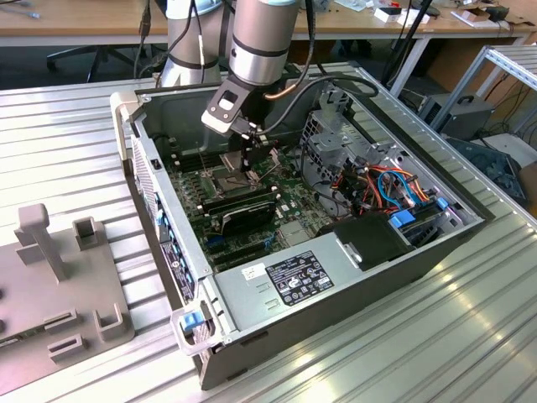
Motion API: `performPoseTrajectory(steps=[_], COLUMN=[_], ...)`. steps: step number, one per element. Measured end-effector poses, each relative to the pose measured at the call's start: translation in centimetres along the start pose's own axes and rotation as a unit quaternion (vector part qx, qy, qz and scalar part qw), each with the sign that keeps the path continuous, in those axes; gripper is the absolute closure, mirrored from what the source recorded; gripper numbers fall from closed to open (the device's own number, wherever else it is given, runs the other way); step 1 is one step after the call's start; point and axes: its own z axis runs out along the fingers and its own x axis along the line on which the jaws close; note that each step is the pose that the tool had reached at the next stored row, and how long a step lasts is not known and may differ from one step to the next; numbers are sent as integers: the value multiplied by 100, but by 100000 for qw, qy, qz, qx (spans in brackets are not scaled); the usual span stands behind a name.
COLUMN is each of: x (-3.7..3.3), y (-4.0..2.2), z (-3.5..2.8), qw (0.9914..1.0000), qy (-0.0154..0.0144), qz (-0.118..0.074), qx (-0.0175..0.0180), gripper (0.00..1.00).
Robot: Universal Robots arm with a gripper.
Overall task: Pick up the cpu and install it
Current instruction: 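Place the cpu into insertion slot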
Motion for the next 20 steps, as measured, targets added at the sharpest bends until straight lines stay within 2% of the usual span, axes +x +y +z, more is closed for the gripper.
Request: performPoseTrajectory(steps=[2,3,5,9,16,18,20], x=[-1,-1,-2,-2,-4,-5,-6], y=[-2,-6,-8,-13,-23,-24,-24], z=[37,85,130,139,242,290,296], qw=[100000,100000,100000,100000,100000,100000,100000], qy=[-6,-2,0,12,-1,4,-8], qz=[2,9,1,19,2,0,3], qx=[4,0,-1,-10,1,0,7], gripper=[45,45,45,45,45,45,45])
